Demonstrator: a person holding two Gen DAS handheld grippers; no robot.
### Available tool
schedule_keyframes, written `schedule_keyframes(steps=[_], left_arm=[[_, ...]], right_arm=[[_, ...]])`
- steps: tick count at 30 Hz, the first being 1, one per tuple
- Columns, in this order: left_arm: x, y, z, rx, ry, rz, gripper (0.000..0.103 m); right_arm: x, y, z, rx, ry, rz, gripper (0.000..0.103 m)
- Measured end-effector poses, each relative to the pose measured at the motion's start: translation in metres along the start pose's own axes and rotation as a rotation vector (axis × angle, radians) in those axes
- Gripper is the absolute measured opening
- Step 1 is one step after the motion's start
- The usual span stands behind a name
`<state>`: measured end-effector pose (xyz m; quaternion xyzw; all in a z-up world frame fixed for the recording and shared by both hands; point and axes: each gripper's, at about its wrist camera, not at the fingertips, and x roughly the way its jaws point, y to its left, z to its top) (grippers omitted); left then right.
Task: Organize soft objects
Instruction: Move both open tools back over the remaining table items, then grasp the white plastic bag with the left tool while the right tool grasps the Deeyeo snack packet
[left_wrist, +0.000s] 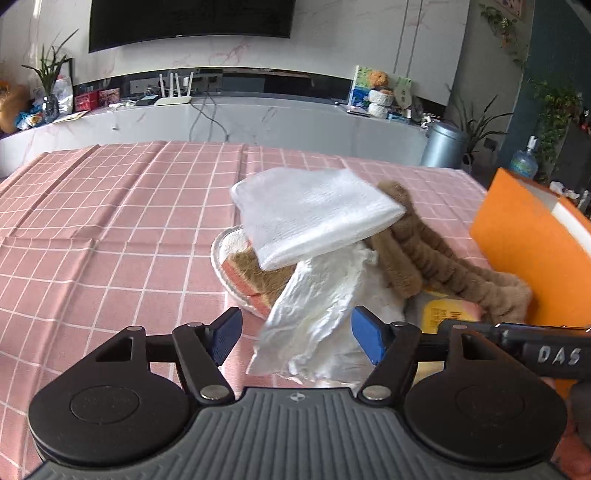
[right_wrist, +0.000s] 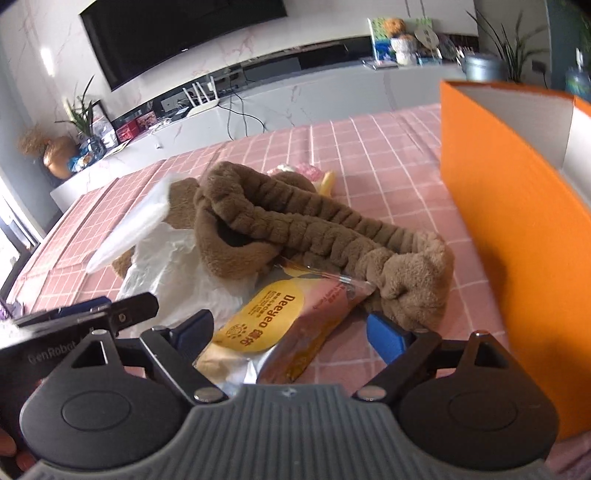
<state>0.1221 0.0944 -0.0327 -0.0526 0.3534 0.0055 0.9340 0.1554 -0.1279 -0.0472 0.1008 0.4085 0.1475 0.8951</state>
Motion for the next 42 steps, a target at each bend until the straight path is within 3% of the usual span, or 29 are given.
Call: schedule_keyframes(steps=[4, 9, 14, 16, 17, 18, 25, 32, 36, 40, 42], left_arm=[[0.006, -0.008, -0.005, 0.045, 0.001, 0.005, 0.074], [0.008, -0.013, -0.008, 0.060, -0.017, 0.034, 0.064], [0.001, -0.027, -0.012, 0.127, -0.040, 0.053, 0.033], [-0.001, -0.026, -0.012, 0.111, -0.033, 0.041, 0.023], [-0.001, -0.024, -0.011, 0.095, -0.027, 0.029, 0.011], [-0.003, -0.023, -0.011, 0.083, -0.022, 0.016, 0.009], [-0.025, -0.025, -0.015, 0.059, -0.013, -0.041, 0.008], [-0.045, -0.015, -0.030, -0.014, 0.130, -0.061, 0.008], [-0.043, -0.014, -0.038, -0.023, 0.170, -0.044, 0.009], [-0.045, -0.015, -0.039, -0.020, 0.145, -0.044, 0.013], [-0.048, -0.017, -0.040, -0.006, 0.113, -0.038, 0.026]], right_arm=[[0.016, -0.007, -0.001, 0.048, 0.033, 0.013, 0.088], [0.023, 0.000, -0.008, 0.002, 0.039, 0.029, 0.084], [0.018, 0.003, -0.012, -0.019, 0.027, 0.058, 0.064], [0.015, 0.006, -0.013, -0.039, 0.015, 0.051, 0.056], [0.013, 0.007, -0.013, -0.047, 0.008, 0.046, 0.052], [0.011, 0.008, -0.013, -0.053, -0.005, 0.040, 0.044], [-0.010, 0.003, -0.012, -0.081, -0.017, 0.054, 0.031], [-0.037, -0.008, -0.026, -0.075, 0.052, 0.050, 0.028], [-0.046, -0.022, -0.038, -0.036, 0.077, 0.051, 0.028], [-0.047, -0.027, -0.040, -0.011, 0.072, 0.050, 0.034], [-0.048, -0.024, -0.042, -0.026, 0.057, 0.037, 0.037]])
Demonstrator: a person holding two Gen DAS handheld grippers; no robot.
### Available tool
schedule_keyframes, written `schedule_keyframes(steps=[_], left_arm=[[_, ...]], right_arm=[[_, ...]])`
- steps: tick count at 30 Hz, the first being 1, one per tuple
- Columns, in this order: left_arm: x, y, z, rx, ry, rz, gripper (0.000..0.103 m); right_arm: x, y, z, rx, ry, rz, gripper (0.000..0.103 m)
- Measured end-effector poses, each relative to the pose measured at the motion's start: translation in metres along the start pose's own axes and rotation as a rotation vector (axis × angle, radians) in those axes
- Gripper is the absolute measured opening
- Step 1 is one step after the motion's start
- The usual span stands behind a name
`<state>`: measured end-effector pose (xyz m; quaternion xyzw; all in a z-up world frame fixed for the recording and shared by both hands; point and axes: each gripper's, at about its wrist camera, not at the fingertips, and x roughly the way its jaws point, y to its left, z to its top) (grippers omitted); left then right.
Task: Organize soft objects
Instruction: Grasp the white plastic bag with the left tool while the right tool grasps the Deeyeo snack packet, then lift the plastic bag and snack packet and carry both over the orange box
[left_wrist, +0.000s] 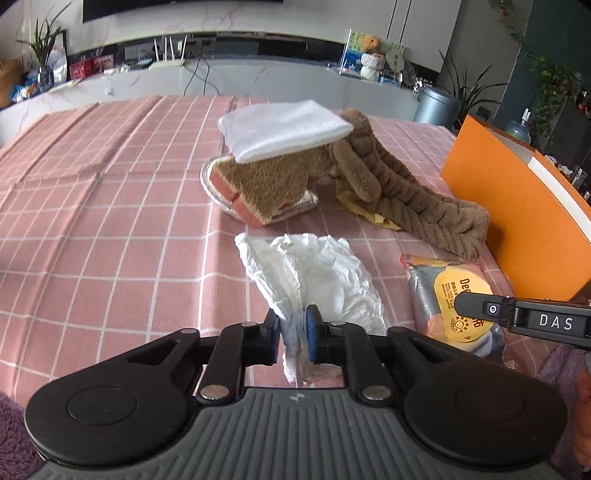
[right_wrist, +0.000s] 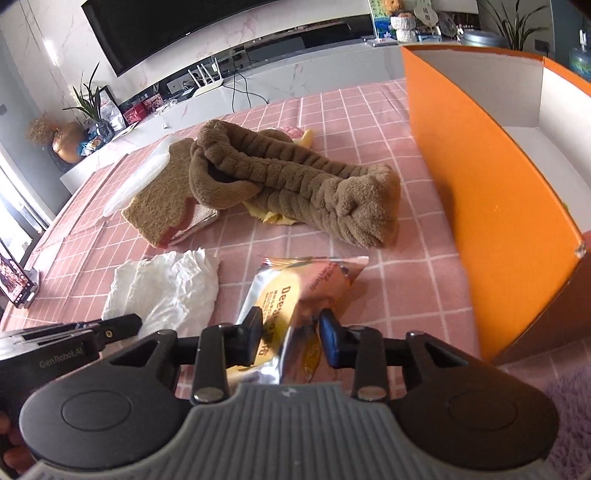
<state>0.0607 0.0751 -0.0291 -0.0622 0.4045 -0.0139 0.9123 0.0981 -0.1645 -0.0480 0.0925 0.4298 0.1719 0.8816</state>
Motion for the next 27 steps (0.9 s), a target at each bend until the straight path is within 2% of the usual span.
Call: schedule_keyframes(steps=[3, 4, 5, 6, 10, 12, 16, 21, 23, 25, 27], left_arm=[[-0.001, -0.001, 0.000, -0.005, -0.035, 0.004, 0.043], [0.001, -0.002, 0.001, -0.010, -0.043, 0.004, 0.047], [0.002, -0.003, 0.001, -0.009, -0.051, 0.002, 0.056], [0.005, -0.004, 0.002, -0.003, -0.053, 0.005, 0.060], [0.019, -0.007, 0.001, 0.002, -0.040, 0.035, 0.062], [0.023, -0.006, 0.001, -0.003, -0.047, 0.040, 0.067], [0.030, -0.008, 0.000, 0.016, -0.051, 0.047, 0.070], [0.039, -0.007, 0.001, 0.001, -0.043, 0.040, 0.078], [0.042, -0.005, 0.001, -0.012, -0.041, 0.034, 0.078], [0.042, -0.008, 0.001, 0.007, -0.047, 0.030, 0.070], [0.041, -0.013, 0.000, 0.034, -0.061, 0.012, 0.051]], right_arm=[[-0.001, 0.003, 0.000, 0.000, -0.019, 0.006, 0.059], [-0.001, 0.004, 0.000, -0.004, -0.027, 0.007, 0.063], [0.000, 0.006, 0.000, -0.011, -0.033, 0.006, 0.064], [0.001, 0.007, 0.001, -0.020, -0.036, 0.001, 0.065], [0.008, 0.014, -0.003, -0.070, -0.016, -0.019, 0.067], [0.012, 0.017, -0.005, -0.092, -0.004, -0.026, 0.067], [0.021, 0.025, -0.007, -0.144, 0.000, -0.054, 0.068], [0.029, 0.029, -0.008, -0.172, 0.002, -0.080, 0.068], [0.031, 0.029, -0.008, -0.172, 0.004, -0.082, 0.067], [0.033, 0.029, -0.009, -0.173, 0.006, -0.079, 0.062], [0.034, 0.031, -0.010, -0.189, -0.001, -0.087, 0.060]])
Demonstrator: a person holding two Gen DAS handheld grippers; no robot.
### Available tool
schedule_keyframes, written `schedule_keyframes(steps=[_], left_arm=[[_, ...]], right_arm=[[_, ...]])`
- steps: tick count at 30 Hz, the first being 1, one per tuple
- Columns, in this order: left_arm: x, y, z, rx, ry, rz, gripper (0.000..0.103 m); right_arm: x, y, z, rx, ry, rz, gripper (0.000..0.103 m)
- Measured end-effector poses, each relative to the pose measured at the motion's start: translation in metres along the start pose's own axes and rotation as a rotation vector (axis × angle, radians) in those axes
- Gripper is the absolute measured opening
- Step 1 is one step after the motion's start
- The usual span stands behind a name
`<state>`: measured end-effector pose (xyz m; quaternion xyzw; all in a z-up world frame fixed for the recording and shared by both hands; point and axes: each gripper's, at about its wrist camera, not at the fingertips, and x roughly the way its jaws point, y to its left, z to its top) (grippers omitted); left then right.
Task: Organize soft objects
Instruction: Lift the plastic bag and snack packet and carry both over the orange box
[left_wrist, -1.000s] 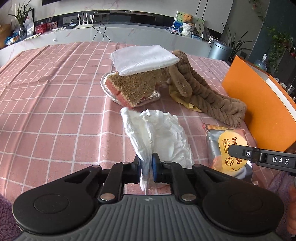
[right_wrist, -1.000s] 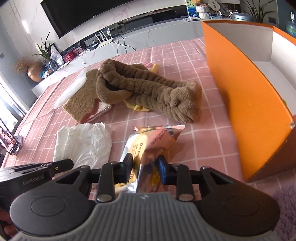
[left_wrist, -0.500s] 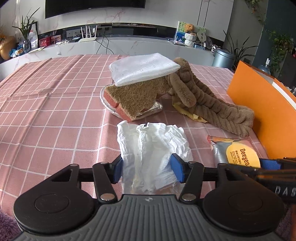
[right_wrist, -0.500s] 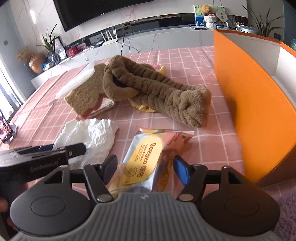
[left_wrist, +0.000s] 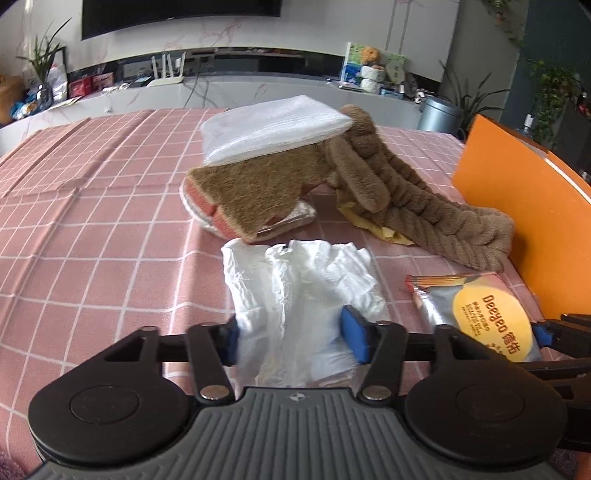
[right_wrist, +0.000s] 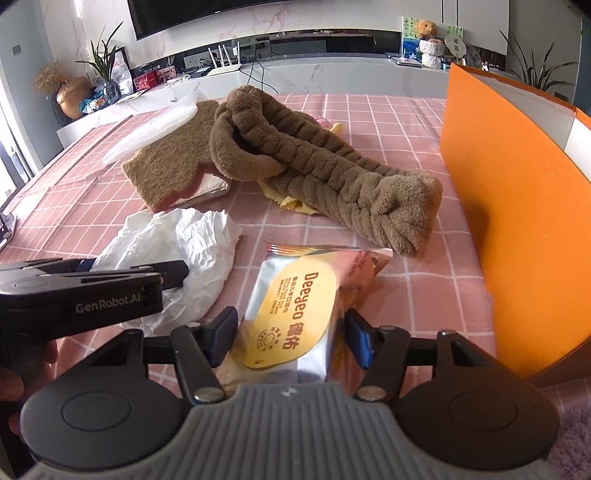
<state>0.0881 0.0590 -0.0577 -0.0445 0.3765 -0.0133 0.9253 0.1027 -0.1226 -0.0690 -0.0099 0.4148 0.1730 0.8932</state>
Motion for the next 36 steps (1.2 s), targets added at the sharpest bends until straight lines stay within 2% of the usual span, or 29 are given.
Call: schedule_keyframes(steps=[1, 3, 7, 12, 17, 26, 36], left_arm=[[-0.001, -0.004, -0.001, 0.026, -0.009, 0.003, 0.049], [-0.001, -0.012, -0.002, 0.084, -0.026, 0.019, 0.037], [-0.001, -0.023, -0.004, 0.156, -0.044, 0.038, 0.026], [-0.004, -0.023, -0.002, 0.153, -0.060, 0.042, 0.012], [-0.016, -0.022, 0.001, 0.136, -0.082, 0.017, 0.009], [-0.055, -0.029, 0.010, 0.134, -0.184, -0.021, 0.008], [-0.086, -0.051, 0.047, 0.074, -0.216, -0.152, 0.007]], right_arm=[[0.000, 0.001, -0.001, -0.011, -0.004, -0.005, 0.059], [0.000, 0.003, -0.001, -0.024, -0.009, -0.010, 0.056], [-0.002, 0.006, -0.003, -0.058, -0.020, -0.021, 0.050], [-0.004, 0.008, -0.004, -0.082, -0.028, -0.022, 0.045], [-0.011, 0.004, -0.003, -0.047, -0.030, -0.002, 0.045], [-0.045, 0.005, 0.004, -0.047, -0.120, 0.005, 0.045], [-0.099, -0.017, 0.031, -0.030, -0.201, 0.008, 0.045]])
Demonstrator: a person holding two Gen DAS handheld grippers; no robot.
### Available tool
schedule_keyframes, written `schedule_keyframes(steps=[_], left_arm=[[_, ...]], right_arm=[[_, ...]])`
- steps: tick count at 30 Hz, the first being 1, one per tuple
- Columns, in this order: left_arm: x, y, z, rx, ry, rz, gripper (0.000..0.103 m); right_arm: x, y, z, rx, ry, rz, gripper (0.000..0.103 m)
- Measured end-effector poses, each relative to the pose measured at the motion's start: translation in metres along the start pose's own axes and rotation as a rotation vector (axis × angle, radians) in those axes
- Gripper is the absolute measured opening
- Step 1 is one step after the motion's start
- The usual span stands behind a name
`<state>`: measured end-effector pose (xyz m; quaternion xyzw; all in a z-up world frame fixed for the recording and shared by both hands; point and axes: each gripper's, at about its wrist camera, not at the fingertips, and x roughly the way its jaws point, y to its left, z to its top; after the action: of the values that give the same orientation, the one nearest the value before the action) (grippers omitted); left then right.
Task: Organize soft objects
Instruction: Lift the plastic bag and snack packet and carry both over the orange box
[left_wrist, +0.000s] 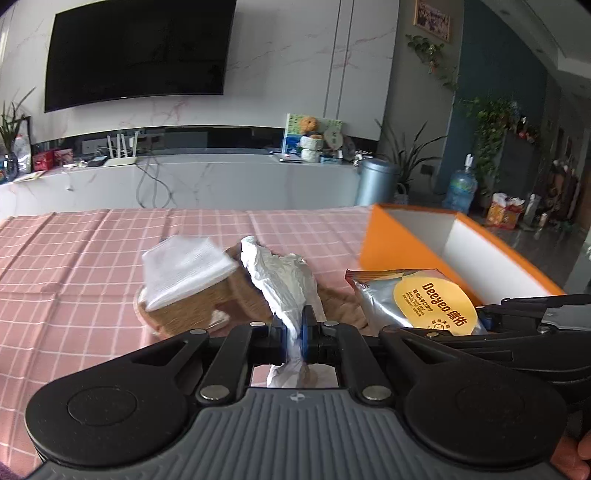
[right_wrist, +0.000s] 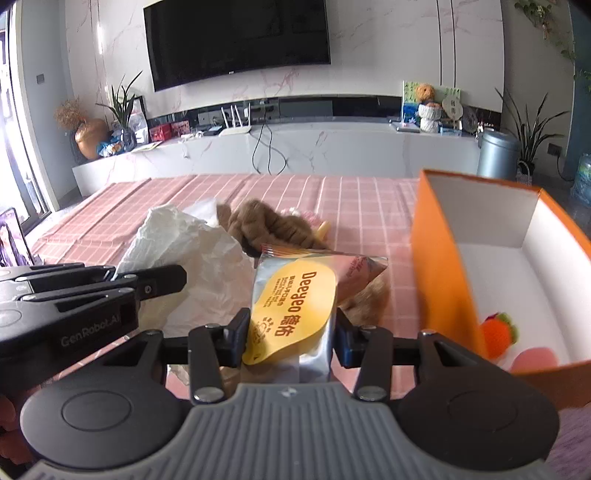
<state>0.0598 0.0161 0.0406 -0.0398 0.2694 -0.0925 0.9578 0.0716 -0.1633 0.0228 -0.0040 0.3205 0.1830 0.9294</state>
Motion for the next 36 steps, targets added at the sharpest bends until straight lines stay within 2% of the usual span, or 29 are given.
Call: schedule_keyframes(steps=[5, 9, 13, 16, 21, 27, 36], left_arm=[[0.005, -0.023, 0.033, 0.004, -0.019, -0.087, 0.008], [0.022, -0.048, 0.058, 0.015, -0.008, -0.161, 0.007], [0.049, -0.079, 0.078, 0.051, 0.022, -0.218, 0.008], [0.075, -0.101, 0.089, 0.086, 0.078, -0.253, 0.008], [0.114, -0.142, 0.094, 0.212, 0.159, -0.256, 0.008], [0.155, -0.176, 0.083, 0.338, 0.265, -0.255, 0.008], [0.200, -0.178, 0.075, 0.390, 0.368, -0.258, 0.008]], right_arm=[[-0.028, -0.029, 0.023, -0.050, -0.037, -0.047, 0.045], [-0.043, -0.066, 0.045, -0.054, -0.034, -0.080, 0.045], [-0.050, -0.104, 0.062, -0.065, 0.001, -0.106, 0.045], [-0.047, -0.131, 0.069, -0.105, 0.039, -0.139, 0.045], [-0.026, -0.176, 0.075, -0.122, 0.126, -0.170, 0.045], [0.012, -0.205, 0.077, -0.199, 0.205, -0.197, 0.045], [0.061, -0.220, 0.074, -0.257, 0.306, -0.166, 0.045]])
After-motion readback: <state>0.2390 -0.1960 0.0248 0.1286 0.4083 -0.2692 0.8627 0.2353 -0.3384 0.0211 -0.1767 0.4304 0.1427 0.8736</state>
